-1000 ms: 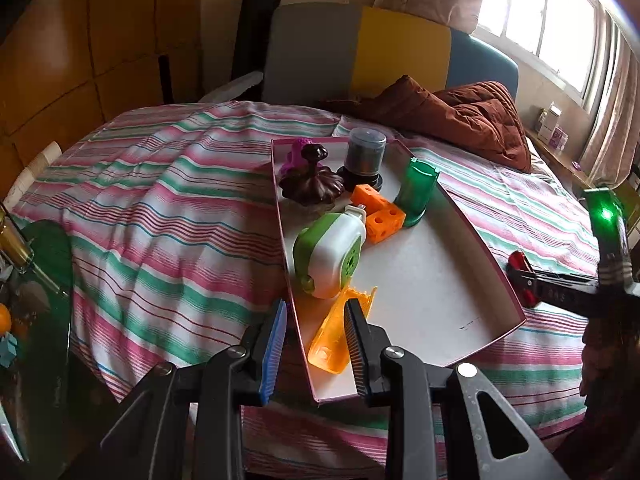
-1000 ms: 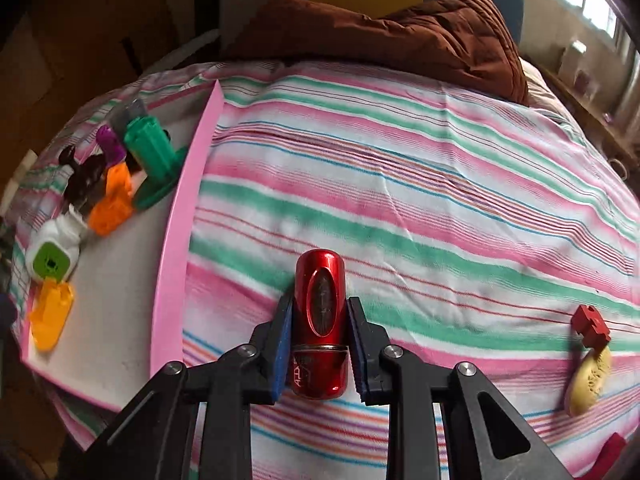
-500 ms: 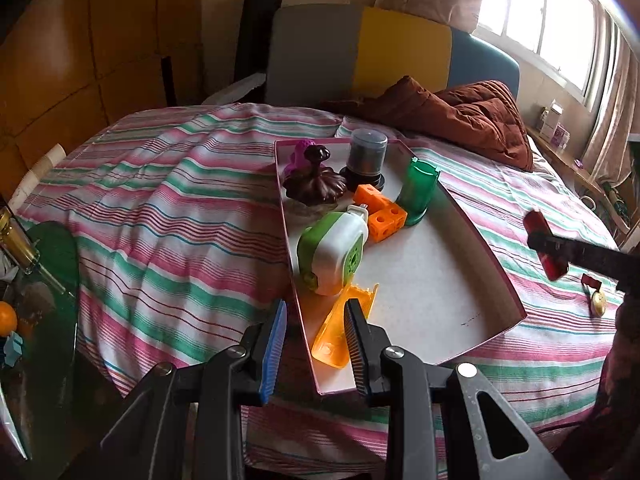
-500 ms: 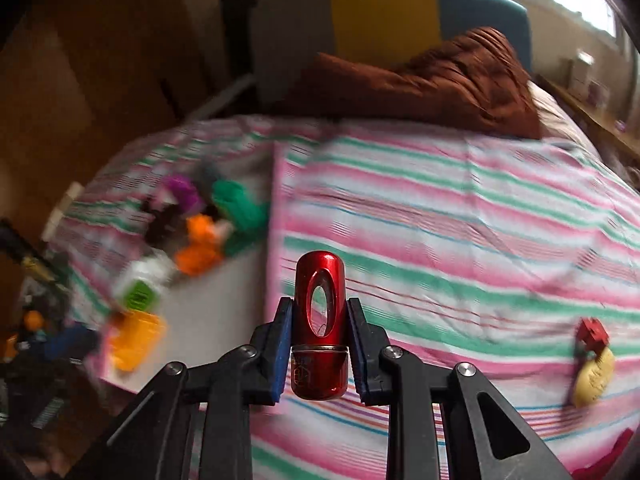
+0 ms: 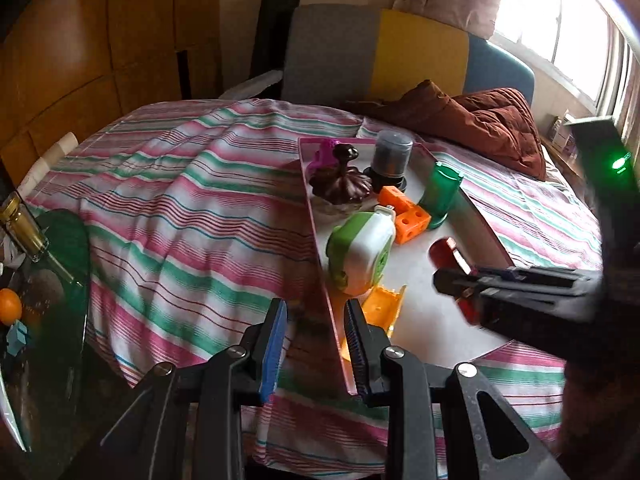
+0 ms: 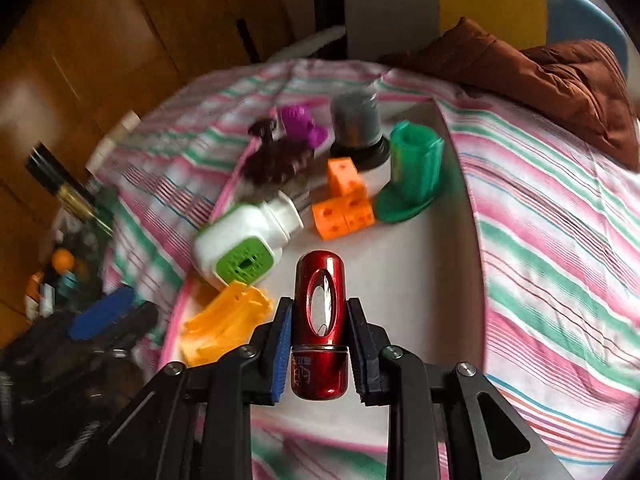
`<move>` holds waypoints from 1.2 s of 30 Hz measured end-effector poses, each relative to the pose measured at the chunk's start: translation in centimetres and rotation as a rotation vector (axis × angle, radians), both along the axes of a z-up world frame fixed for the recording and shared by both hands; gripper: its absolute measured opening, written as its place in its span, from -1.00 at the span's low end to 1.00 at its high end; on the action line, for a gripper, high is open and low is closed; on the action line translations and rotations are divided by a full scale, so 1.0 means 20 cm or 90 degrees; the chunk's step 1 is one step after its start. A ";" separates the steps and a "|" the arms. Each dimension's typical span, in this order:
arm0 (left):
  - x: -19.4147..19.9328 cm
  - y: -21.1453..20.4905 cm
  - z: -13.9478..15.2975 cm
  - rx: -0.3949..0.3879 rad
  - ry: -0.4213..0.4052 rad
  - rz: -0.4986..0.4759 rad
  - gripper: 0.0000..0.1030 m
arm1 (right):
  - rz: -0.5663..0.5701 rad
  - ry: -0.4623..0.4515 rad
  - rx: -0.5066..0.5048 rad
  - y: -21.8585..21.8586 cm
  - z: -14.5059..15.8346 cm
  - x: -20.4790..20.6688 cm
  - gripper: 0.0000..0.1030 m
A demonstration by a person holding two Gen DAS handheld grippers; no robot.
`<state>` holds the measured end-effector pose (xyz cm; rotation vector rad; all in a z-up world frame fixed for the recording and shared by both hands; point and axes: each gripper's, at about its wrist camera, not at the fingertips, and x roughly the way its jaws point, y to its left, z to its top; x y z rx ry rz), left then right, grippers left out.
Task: Organize rigid objects
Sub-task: 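Carry the red cylinder into the tray and open the right gripper, then move both grippers from the tray to the red puzzle piece and yellow oval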
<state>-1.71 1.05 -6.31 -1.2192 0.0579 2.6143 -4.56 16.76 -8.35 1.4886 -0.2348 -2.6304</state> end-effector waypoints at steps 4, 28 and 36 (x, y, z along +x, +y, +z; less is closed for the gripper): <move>-0.01 -0.02 -0.01 -0.002 -0.004 0.007 -0.43 | 0.001 -0.016 -0.006 -0.05 -0.06 -0.02 -0.48; 0.04 0.06 0.04 -0.028 0.012 -0.002 -0.43 | -0.019 0.130 0.169 -0.03 0.24 0.21 -0.12; 0.06 0.12 0.07 -0.042 0.025 -0.021 -0.43 | -0.051 0.146 0.183 0.10 0.29 0.27 -0.02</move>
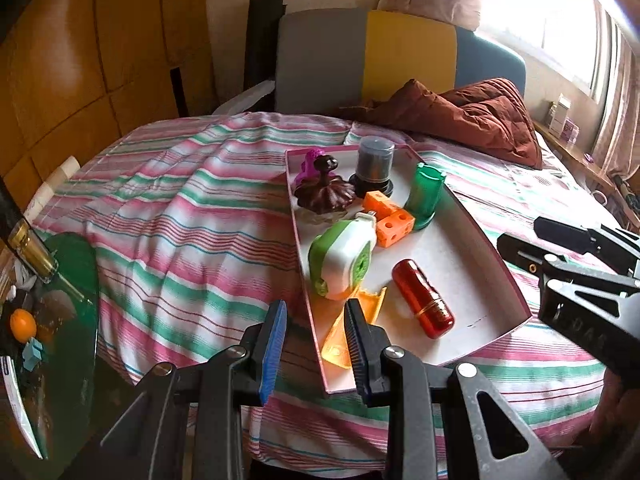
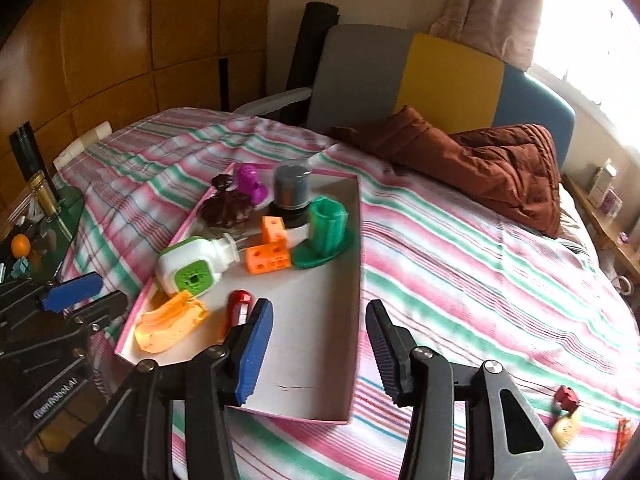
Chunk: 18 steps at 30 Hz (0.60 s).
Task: Organize rigid objects
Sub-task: 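Move both grippers from the tray to the red puzzle piece and yellow oval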
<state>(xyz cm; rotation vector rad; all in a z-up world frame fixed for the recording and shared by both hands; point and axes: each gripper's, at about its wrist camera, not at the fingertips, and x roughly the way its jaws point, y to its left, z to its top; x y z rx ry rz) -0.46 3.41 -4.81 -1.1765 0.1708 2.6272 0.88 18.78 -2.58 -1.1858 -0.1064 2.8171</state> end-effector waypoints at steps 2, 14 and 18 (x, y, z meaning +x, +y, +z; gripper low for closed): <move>0.00 0.03 0.01 -0.003 0.002 -0.009 -0.43 | -0.010 0.002 0.001 0.05 0.01 0.01 -0.01; 0.02 0.25 0.09 -0.012 0.026 -0.082 -0.43 | -0.200 -0.019 -0.029 0.74 0.03 0.20 0.11; 0.03 0.34 0.09 -0.016 0.027 -0.109 -0.43 | -0.291 -0.019 -0.048 1.03 0.04 0.33 0.15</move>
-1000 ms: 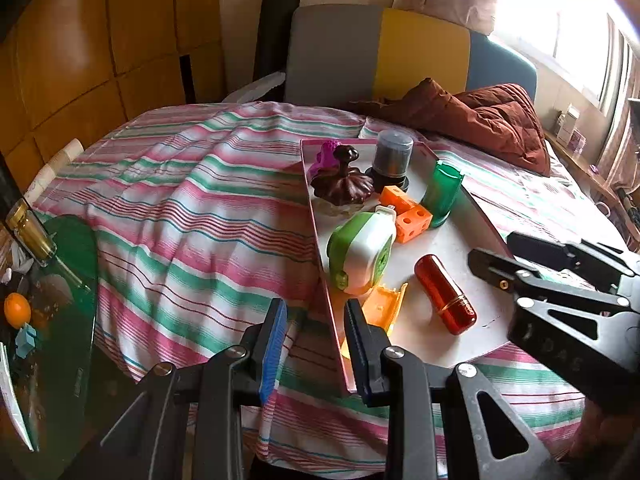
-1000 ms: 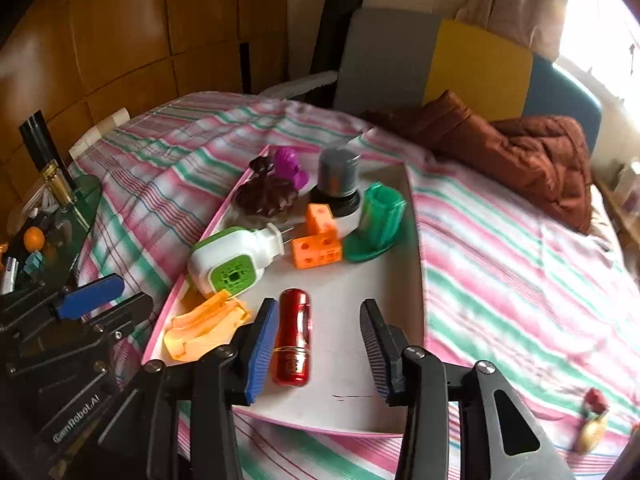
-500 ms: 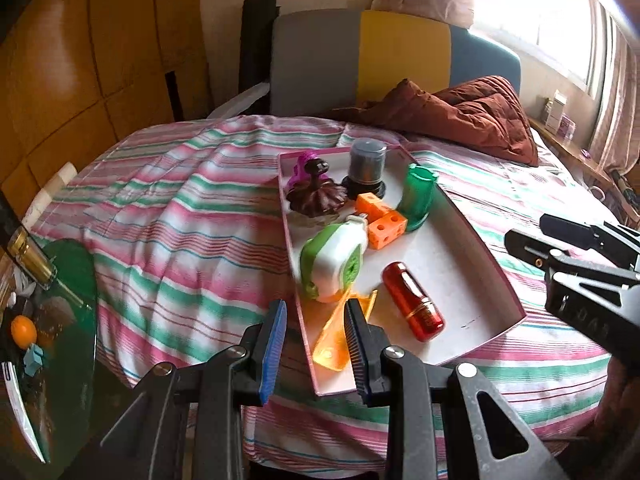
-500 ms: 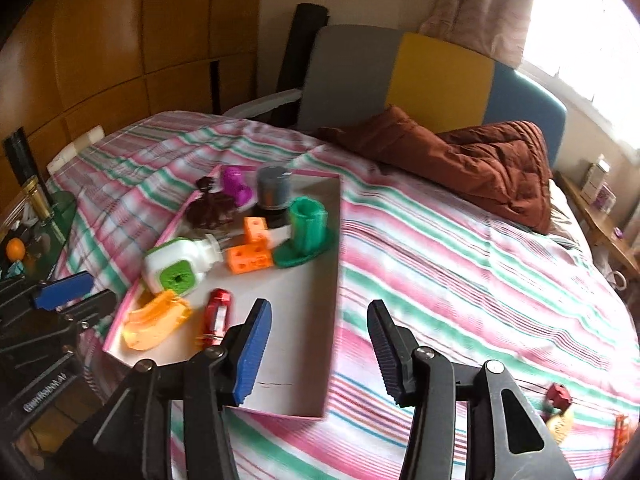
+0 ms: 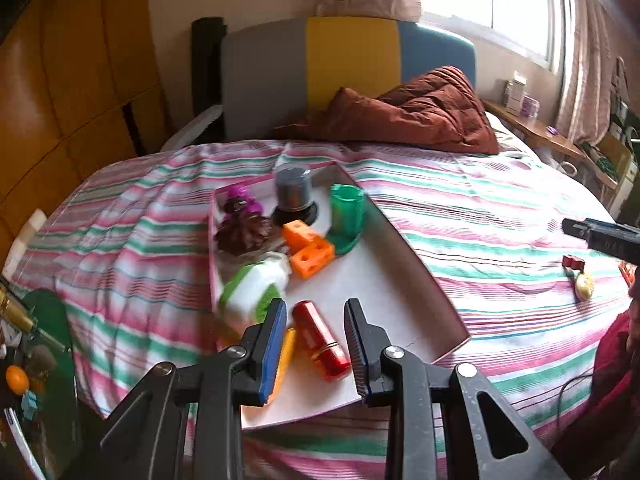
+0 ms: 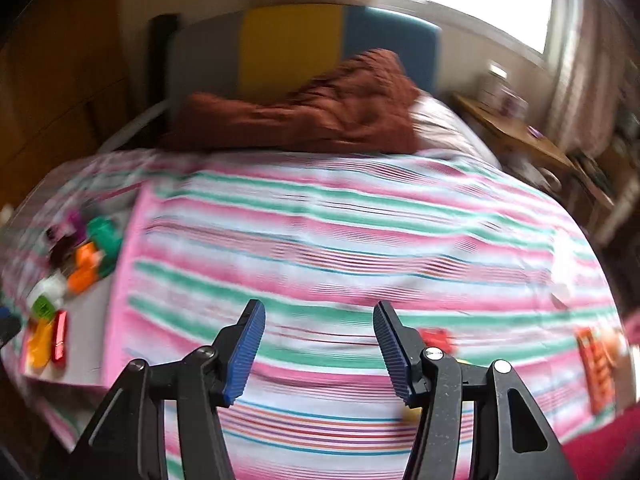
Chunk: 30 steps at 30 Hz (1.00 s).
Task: Organize rigid objects
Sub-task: 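Move both grippers from the tray to the red puzzle piece and yellow oval, then grasp the red 'K' puzzle piece with the left gripper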
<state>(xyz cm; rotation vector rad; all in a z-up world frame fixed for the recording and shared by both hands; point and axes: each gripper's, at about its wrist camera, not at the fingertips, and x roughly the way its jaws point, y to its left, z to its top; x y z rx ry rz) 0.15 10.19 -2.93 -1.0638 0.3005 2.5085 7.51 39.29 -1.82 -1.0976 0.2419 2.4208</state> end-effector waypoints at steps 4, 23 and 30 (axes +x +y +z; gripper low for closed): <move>0.02 0.07 0.00 -0.007 0.001 -0.024 -0.43 | -0.092 0.012 -0.025 0.25 -0.01 0.12 0.21; 0.07 0.54 -0.02 -0.034 -0.001 -0.146 -0.43 | -0.315 0.181 -0.241 0.64 -0.08 0.39 0.36; 0.07 0.72 -0.08 -0.050 -0.016 -0.185 -0.43 | -0.320 0.201 -0.263 0.64 -0.09 0.42 0.36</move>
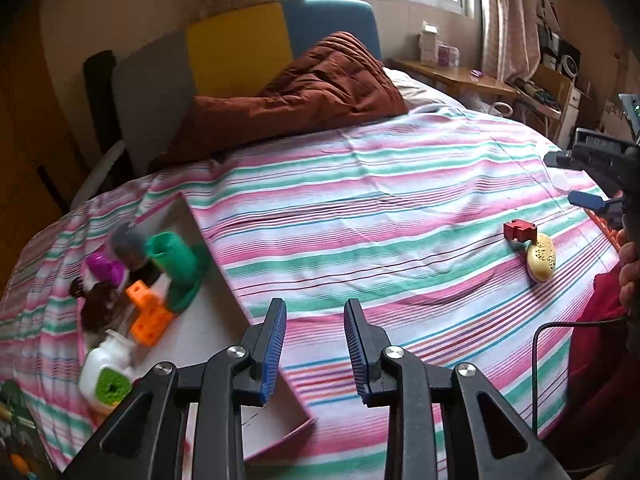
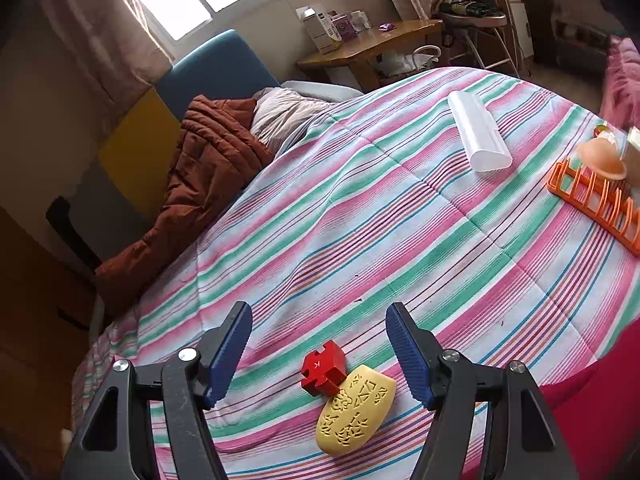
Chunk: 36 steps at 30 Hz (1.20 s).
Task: Organize rigid objects
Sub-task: 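Grasp the red 'K' puzzle piece with the left gripper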
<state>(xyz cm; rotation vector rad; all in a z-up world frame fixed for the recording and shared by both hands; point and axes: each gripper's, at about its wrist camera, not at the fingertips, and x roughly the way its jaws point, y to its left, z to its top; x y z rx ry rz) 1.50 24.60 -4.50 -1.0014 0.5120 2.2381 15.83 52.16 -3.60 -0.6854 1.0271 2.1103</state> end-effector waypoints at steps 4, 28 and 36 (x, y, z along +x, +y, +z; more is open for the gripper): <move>0.00 0.11 -0.03 -0.006 -0.009 -0.034 -0.43 | -0.033 0.025 -0.011 0.03 0.01 0.05 0.36; -0.05 0.99 -0.19 0.077 -0.402 -0.248 -0.14 | -0.064 0.086 -0.076 0.10 -0.04 0.12 0.38; -0.10 1.20 -0.33 0.024 -0.454 -0.180 0.08 | -0.072 0.110 -0.100 0.12 -0.06 0.14 0.48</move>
